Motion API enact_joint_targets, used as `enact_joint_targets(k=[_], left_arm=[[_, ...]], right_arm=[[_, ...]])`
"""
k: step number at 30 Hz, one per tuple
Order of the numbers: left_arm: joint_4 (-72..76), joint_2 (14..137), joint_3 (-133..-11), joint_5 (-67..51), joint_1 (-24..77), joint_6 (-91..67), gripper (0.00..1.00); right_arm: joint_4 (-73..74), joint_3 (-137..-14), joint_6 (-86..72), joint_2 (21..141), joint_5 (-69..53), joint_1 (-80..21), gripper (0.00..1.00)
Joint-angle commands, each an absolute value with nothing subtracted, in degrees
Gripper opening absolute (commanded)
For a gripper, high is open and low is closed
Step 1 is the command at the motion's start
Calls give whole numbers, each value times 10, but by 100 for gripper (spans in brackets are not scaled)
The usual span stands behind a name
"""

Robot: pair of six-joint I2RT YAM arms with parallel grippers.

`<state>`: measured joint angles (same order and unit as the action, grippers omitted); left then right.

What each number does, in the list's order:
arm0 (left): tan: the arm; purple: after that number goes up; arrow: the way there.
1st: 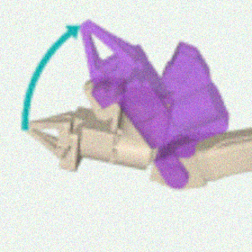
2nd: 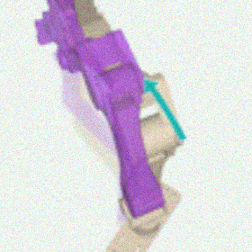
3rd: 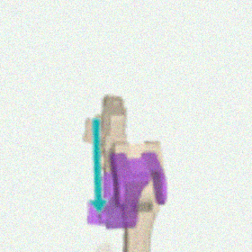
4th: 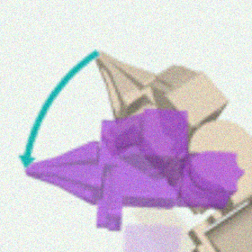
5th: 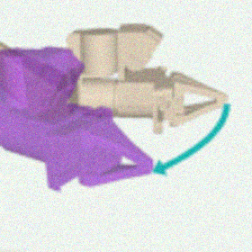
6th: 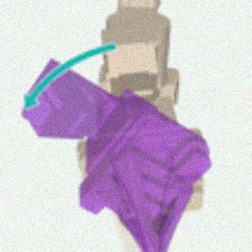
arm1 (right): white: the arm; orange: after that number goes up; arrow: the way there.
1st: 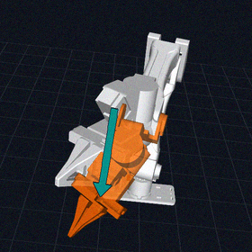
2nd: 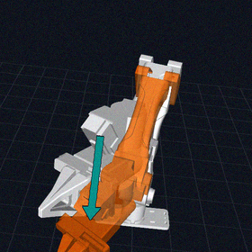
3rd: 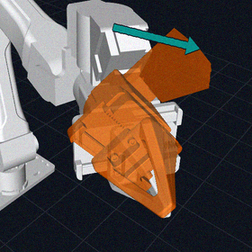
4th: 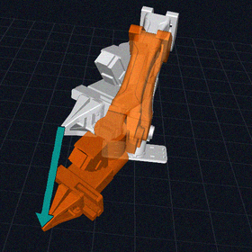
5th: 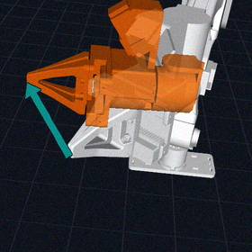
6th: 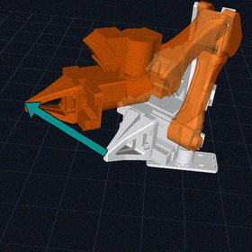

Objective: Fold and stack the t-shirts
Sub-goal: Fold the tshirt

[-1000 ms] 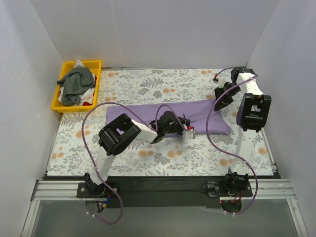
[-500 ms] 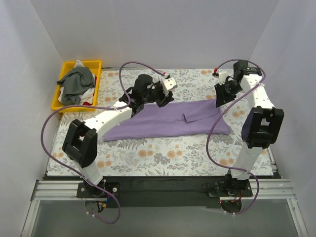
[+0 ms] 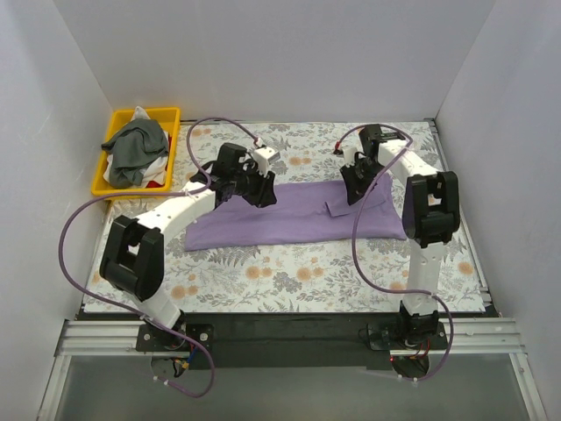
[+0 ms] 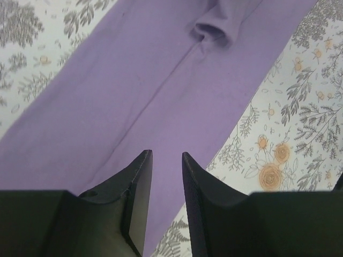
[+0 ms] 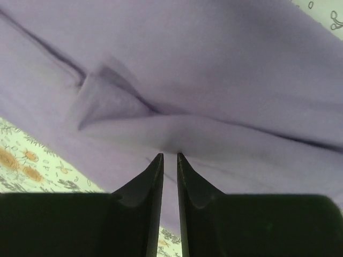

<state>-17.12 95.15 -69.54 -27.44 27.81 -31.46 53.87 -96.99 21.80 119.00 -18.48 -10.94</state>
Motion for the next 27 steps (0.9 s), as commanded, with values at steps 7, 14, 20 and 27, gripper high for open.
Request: enact_joint_targets(k=[7,14,20,27], left_arm=[[-228,896,-665,-275,219,-309,27],[-307,910,-666,-246,188,-201,25],[-332,922,-670,-228,189,-132,25],[-325,994,-711,-207,202,-83,24]], right_arm=[[494,-1099,197,1312,-81,-135,21],[445,-1364,264,1476,62,-181,22],[188,-1313,327,1425,195,-211,26],[134,-1200,323,1259,179,-210,42]])
